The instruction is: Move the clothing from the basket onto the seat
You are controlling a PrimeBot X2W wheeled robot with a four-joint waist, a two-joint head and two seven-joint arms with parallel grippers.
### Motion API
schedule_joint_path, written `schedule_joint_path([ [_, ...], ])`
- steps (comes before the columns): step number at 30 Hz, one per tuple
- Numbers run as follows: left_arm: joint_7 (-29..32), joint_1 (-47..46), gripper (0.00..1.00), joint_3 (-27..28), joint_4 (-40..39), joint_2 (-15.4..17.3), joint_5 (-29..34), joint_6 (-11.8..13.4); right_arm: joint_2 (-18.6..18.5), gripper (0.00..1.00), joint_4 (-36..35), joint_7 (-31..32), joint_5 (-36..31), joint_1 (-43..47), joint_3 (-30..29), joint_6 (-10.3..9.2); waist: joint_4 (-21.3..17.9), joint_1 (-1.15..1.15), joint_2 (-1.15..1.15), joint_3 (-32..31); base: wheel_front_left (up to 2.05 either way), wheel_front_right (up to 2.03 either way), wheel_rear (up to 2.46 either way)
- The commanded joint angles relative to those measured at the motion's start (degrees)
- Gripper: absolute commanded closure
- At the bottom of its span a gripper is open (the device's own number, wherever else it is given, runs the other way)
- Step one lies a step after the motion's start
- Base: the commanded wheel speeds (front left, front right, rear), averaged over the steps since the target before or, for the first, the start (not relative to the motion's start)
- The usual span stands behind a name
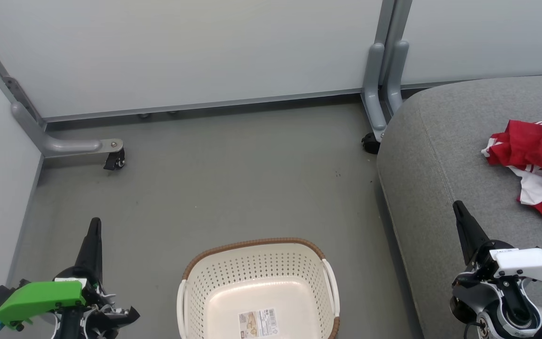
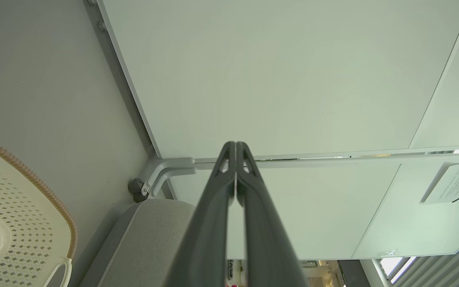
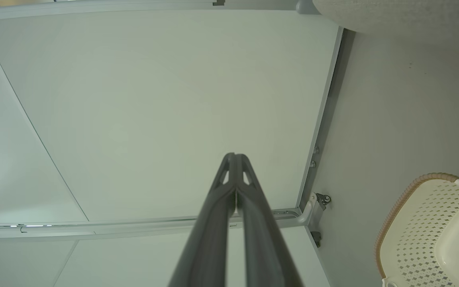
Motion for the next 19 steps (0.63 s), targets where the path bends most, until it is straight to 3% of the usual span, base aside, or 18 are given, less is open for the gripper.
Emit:
schedule_joint_path([
  [1, 0.3, -1.2, 1.00, 0.4, 0.3, 0.0, -1.1, -0.3, -0.1, 1.00, 0.2, 0.3, 1.1, -0.9, -0.1, 0.02, 0.0, 0.00, 0.00, 0.0, 0.00, 0.00, 0.00],
  [19, 0.6, -1.2, 1.00, 0.7, 0.3, -0.4, -0.7, -0.3, 0.3, 1.00, 0.3, 0.8, 0.6, -0.7, -0.6, 0.02, 0.0, 0.00, 0.00, 0.0, 0.00, 0.00, 0.00],
])
